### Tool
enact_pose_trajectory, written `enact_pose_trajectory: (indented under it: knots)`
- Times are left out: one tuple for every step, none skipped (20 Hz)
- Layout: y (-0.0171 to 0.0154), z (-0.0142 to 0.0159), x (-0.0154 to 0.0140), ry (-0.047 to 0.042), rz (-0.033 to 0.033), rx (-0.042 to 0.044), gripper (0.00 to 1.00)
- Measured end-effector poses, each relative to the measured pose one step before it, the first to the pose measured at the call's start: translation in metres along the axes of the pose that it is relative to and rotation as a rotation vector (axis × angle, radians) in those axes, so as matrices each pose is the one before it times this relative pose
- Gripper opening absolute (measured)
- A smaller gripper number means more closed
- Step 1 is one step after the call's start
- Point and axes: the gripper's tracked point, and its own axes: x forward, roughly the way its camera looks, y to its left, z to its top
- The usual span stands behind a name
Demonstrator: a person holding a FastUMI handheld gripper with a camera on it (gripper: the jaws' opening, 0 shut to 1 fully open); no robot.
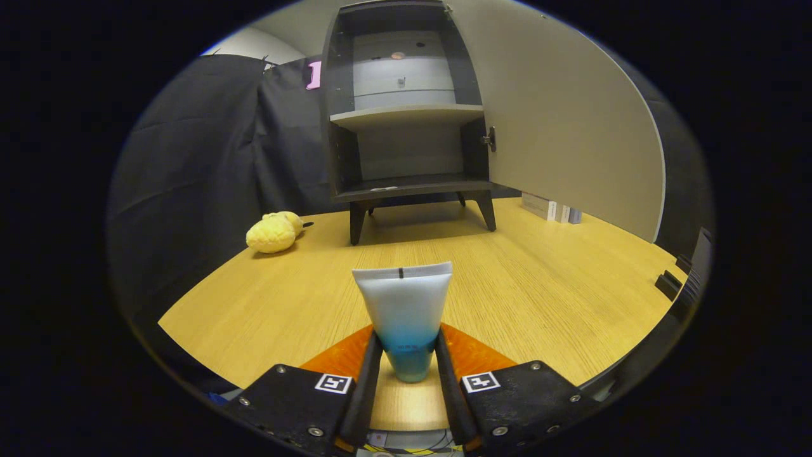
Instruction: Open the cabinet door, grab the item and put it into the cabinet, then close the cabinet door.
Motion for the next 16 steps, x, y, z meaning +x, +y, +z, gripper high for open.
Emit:
enact_pose_trajectory:
  knots:
    - [-0.00299, 0.0141, -0.00409, -0.00355, 0.00139, 0.00455, 0.48]
    - [-0.00057, 0.01799, -0.00175, -0.00881, 0.00716, -0.00197, 0.48]
    - [-0.00168, 0.01909, -0.0015, -0.01074, 0.00655, -0.01854, 0.48]
    - [-0.00144, 0.02301, 0.00074, -0.01657, 0.009, -0.02201, 0.48]
    - [-0.00092, 0.02481, 0.0031, -0.0195, 0.01043, -0.02067, 0.48]
    - [-0.0011, 0.02507, 0.00517, -0.01906, 0.00989, -0.02041, 0.48]
    - [-0.00364, 0.02444, 0.00776, -0.01577, 0.00693, -0.01703, 0.48]
    - [-0.00373, 0.02248, 0.01045, -0.00651, 0.00577, -0.01537, 0.48]
    - [-0.005, 0.02313, 0.00917, -0.00956, 0.0021, -0.00901, 0.48]
    - [-0.00606, 0.02405, 0.01145, -0.0108, -0.00326, -0.0045, 0.48]
    - [-0.00411, 0.0239, 0.01532, -0.01188, 0.00259, 0.00339, 0.48]
    - [-0.00465, 0.02506, 0.01444, -0.01326, -0.00086, 0.00713, 0.48]
    - [-0.00348, 0.02298, 0.01415, -0.01597, 0.00362, 0.00812, 0.48]
    - [-0.00135, 0.02521, 0.01384, -0.02246, 0.00582, 0.00133, 0.48]
    - [-0.00008, 0.02597, 0.01482, -0.02749, 0.00766, -0.00875, 0.48]
    - [0.00169, 0.0221, 0.01642, -0.0209, 0.01102, -0.02114, 0.48]
